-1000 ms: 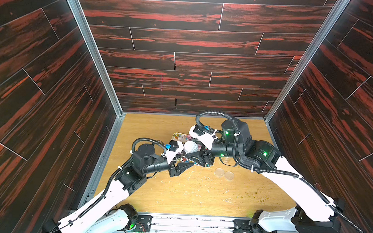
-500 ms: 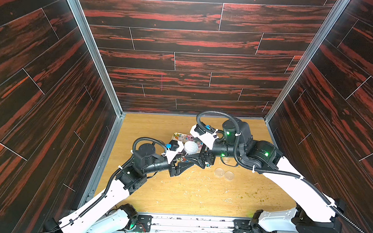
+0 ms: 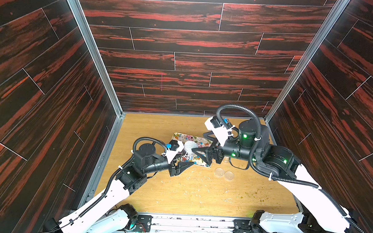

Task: Pour the candies out of the jar
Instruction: Unscrew the lid from the jar.

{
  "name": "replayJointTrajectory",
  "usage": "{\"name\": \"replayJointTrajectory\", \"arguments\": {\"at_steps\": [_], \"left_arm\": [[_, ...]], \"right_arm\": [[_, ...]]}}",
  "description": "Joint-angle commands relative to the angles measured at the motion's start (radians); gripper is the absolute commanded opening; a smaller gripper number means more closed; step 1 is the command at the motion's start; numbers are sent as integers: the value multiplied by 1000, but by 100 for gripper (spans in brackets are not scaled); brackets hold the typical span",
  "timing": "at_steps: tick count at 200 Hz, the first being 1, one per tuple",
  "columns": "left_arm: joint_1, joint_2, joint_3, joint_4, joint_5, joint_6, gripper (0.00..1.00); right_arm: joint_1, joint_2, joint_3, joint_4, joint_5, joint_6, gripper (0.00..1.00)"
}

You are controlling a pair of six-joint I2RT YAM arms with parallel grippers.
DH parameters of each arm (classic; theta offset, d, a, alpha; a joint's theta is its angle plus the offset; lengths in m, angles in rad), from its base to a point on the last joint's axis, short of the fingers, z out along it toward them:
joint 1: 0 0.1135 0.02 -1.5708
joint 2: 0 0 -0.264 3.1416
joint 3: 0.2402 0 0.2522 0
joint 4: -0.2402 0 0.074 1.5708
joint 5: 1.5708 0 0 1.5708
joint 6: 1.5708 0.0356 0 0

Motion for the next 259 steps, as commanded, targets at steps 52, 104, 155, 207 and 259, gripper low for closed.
{"name": "replayJointTrajectory", "arguments": {"at_steps": [52, 104, 155, 207, 259], "left_arm": [[2, 6, 32, -11, -3, 31, 41], [2, 3, 32, -11, -6, 33, 40], [1, 2, 33, -10, -7, 35, 41], [1, 0, 32, -10, -7, 36, 41], [1, -2, 32, -11, -9, 36, 41]], "right_arm": [[77, 83, 53, -62, 236, 313, 86], [81, 123, 71, -72, 211, 338, 86], [82, 138, 77, -75, 177, 345, 84], [82, 158, 77, -81, 143, 347, 81], [85, 170, 82, -93, 126, 339, 74]]}}
